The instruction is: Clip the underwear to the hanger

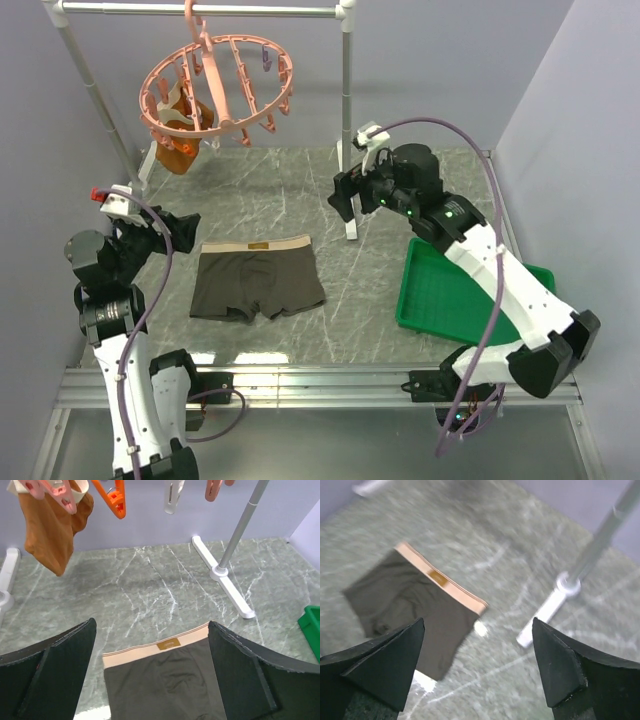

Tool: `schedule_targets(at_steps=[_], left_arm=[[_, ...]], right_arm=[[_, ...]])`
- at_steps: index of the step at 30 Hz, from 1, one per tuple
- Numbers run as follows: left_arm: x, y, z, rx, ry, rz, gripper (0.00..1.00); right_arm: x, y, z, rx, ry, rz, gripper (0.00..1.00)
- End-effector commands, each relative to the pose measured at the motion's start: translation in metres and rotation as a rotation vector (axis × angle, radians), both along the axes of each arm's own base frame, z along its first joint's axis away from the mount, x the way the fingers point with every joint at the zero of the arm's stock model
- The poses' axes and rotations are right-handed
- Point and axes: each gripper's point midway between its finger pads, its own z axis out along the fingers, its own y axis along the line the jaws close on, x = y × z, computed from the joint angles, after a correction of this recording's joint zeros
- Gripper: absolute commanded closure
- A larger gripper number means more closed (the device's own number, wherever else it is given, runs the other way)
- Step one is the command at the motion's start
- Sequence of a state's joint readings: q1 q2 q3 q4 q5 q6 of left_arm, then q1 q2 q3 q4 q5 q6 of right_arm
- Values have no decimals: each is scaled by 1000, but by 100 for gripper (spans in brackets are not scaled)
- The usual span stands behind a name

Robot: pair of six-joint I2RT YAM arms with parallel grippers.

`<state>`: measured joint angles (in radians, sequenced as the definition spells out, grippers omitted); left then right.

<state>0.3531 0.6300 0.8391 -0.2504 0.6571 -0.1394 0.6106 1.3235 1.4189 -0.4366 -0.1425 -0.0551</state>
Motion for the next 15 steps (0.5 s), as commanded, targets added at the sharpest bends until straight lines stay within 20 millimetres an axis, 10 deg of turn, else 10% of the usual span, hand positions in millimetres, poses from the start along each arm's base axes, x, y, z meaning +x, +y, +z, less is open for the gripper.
schedule_targets(at_steps=[1, 15], left_arm=[[2, -1, 20, -72, -29, 13, 2], [38, -15, 40, -24, -280, -197, 14]], right_arm=[[-27, 12, 82, 146, -194, 163, 5], [-38, 80, 128, 364, -149, 491, 0]])
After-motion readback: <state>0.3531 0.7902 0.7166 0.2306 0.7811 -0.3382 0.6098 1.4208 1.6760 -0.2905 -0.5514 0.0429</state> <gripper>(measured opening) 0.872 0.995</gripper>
